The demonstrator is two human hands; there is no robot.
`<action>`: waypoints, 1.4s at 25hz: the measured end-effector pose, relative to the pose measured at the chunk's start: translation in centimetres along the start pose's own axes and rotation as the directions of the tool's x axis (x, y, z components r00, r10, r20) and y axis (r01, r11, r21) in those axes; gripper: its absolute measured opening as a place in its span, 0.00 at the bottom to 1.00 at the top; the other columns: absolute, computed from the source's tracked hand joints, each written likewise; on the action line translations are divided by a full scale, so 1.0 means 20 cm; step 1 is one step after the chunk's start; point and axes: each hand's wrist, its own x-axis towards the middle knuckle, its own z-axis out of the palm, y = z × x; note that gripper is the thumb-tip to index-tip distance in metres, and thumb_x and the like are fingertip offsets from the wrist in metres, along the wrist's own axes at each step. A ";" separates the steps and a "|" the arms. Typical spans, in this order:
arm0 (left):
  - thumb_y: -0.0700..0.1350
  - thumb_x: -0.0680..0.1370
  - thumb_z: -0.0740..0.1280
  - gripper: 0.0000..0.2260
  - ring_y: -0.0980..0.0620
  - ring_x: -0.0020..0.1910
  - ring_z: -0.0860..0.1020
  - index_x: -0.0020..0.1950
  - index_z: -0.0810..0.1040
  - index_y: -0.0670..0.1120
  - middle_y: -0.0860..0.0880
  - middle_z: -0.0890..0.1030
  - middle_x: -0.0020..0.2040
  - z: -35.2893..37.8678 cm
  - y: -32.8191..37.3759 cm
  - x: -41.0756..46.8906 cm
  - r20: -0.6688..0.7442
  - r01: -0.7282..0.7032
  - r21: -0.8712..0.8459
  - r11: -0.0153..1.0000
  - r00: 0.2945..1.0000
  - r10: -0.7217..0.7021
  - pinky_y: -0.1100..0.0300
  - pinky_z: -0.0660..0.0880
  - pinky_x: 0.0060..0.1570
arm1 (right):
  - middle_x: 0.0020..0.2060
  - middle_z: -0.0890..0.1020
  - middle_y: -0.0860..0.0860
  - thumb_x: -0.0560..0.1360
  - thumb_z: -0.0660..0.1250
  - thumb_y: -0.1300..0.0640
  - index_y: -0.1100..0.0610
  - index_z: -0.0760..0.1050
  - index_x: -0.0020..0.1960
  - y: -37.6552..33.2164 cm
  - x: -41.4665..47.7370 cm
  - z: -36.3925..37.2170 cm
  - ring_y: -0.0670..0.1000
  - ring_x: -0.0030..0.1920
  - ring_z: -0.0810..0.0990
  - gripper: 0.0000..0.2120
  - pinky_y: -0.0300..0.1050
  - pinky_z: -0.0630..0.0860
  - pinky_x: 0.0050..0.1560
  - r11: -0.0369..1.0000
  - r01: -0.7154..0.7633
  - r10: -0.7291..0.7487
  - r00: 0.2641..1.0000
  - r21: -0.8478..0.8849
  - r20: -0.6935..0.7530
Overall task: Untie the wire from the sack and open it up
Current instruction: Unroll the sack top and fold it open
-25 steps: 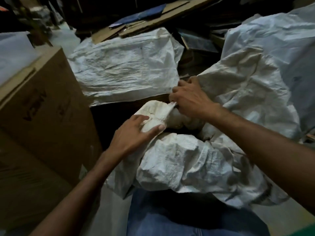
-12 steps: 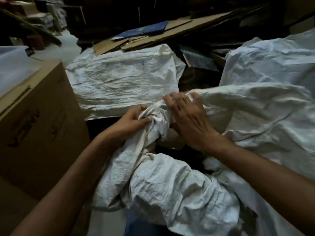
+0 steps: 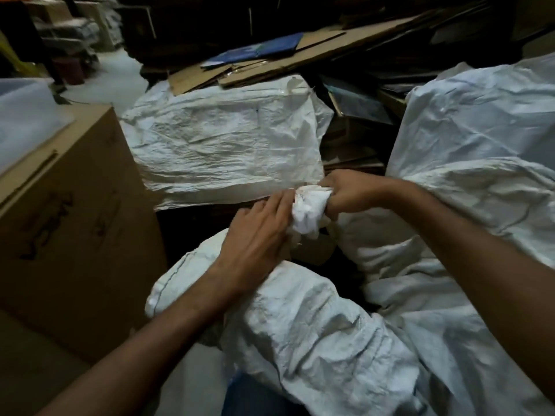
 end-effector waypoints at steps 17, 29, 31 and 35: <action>0.49 0.81 0.64 0.24 0.44 0.68 0.72 0.77 0.63 0.50 0.46 0.68 0.73 0.11 -0.17 0.21 -0.087 -0.032 -0.353 0.935 0.996 0.001 0.45 0.72 0.64 | 0.44 0.81 0.53 0.75 0.63 0.43 0.54 0.70 0.61 0.07 0.04 0.33 0.60 0.41 0.79 0.20 0.52 0.63 0.42 0.881 0.061 -0.338 0.775 -0.469 -0.534; 0.49 0.83 0.62 0.07 0.54 0.48 0.80 0.56 0.77 0.50 0.56 0.82 0.49 0.32 -0.20 0.40 0.113 0.021 -0.767 0.642 0.988 0.102 0.56 0.76 0.51 | 0.63 0.78 0.51 0.71 0.70 0.36 0.50 0.69 0.73 0.20 -0.07 0.35 0.57 0.62 0.75 0.34 0.57 0.67 0.60 0.886 -0.052 -0.306 0.680 -0.460 -0.667; 0.48 0.85 0.61 0.12 0.57 0.45 0.77 0.54 0.80 0.42 0.56 0.81 0.46 0.33 -0.26 0.42 0.278 0.190 -0.863 0.468 0.952 0.127 0.57 0.73 0.48 | 0.62 0.78 0.54 0.71 0.70 0.34 0.52 0.70 0.72 0.28 -0.08 0.45 0.58 0.61 0.77 0.36 0.59 0.68 0.61 0.849 -0.067 -0.364 0.646 -0.524 -0.671; 0.54 0.84 0.60 0.24 0.51 0.42 0.77 0.59 0.78 0.32 0.46 0.81 0.45 0.41 -0.31 0.41 0.492 0.420 -0.829 0.368 0.861 0.125 0.54 0.74 0.45 | 0.44 0.78 0.57 0.75 0.63 0.33 0.58 0.74 0.59 0.34 0.00 0.50 0.59 0.40 0.77 0.29 0.53 0.67 0.44 0.793 -0.065 -0.411 0.677 -0.605 -0.611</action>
